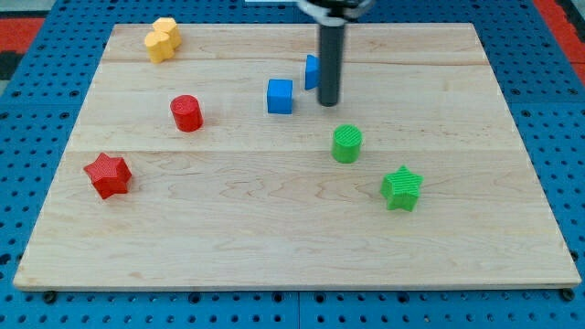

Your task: Push the blue triangle into the blue cube

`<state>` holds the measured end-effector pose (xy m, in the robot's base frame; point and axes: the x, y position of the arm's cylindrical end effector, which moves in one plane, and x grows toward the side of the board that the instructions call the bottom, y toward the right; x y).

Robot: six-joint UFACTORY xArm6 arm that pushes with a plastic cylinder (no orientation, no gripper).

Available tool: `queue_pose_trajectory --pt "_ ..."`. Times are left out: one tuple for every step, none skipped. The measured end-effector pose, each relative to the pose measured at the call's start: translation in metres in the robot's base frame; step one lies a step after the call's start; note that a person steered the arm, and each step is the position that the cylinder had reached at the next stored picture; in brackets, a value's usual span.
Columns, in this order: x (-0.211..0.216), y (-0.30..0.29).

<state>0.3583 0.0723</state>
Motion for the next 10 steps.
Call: queue_pose_trajectory --pt "-0.015 0.022" --pt "-0.044 0.03" --pt "-0.064 0.029" --pt "-0.069 0.02" --pt "-0.069 0.011" --pt "-0.067 0.008" --pt "-0.063 0.002" --pt "-0.056 -0.011" --pt "-0.056 -0.032" --pt "-0.054 -0.035"
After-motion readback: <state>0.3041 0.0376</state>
